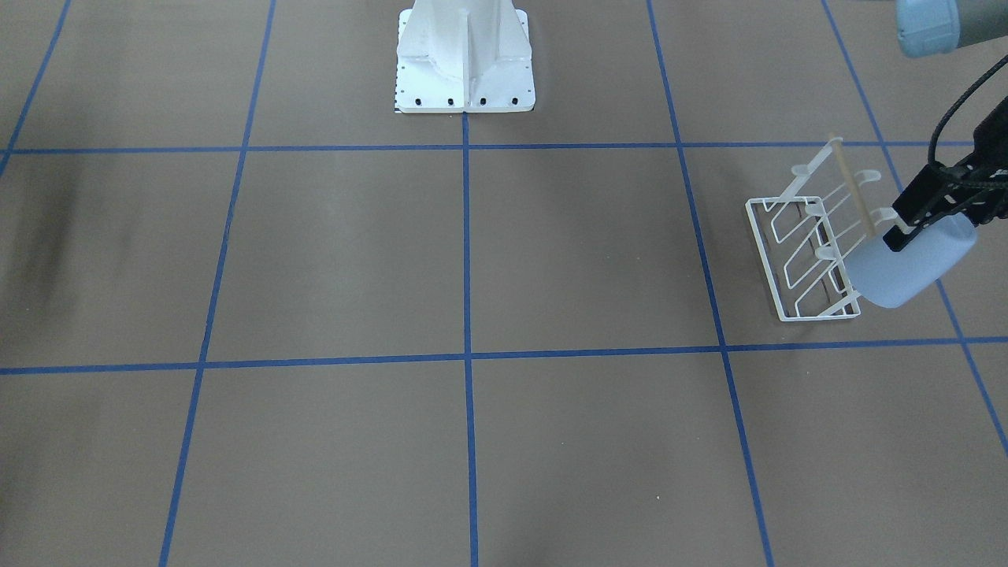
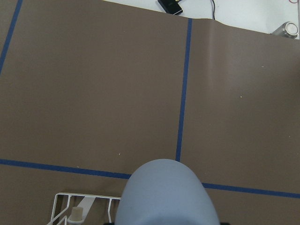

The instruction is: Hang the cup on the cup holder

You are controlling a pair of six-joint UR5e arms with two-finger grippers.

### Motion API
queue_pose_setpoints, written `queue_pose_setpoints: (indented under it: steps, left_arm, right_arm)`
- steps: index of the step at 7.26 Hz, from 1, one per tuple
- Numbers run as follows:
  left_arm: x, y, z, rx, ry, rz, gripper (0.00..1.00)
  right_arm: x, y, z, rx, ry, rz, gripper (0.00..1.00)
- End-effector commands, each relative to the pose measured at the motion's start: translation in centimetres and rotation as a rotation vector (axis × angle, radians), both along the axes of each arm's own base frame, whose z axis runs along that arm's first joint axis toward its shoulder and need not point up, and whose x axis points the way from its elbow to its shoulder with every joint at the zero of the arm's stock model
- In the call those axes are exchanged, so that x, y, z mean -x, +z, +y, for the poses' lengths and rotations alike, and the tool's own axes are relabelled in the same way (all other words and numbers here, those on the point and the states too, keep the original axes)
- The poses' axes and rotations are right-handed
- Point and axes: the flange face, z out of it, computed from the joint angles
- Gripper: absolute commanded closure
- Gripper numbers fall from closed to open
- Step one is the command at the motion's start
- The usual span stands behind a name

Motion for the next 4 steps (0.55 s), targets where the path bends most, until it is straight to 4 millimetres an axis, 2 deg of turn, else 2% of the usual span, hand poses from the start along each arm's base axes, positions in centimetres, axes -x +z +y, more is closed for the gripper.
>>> queue_pose_setpoints:
  steps: [1,2,4]
  left_arm:
    - [-2.7,2.6,1.5,0.048,0.055,-0.019,1.00]
    - [-3.5,3.6,2.0,0.065,0.072,-0.025,1.00]
    - [-3.6,3.9,2.2,0.070,0.076,-0.027,1.00]
  right_arm:
    - [-1.7,1.5,-1.1,0.068,-0.117,0.072,0.00]
    - [-1.8,1.7,-1.4,0.096,-0.161,0.115,0.00]
    - [-2.1,-1.0,-3.0,0.161,-0.245,0.270,0.00]
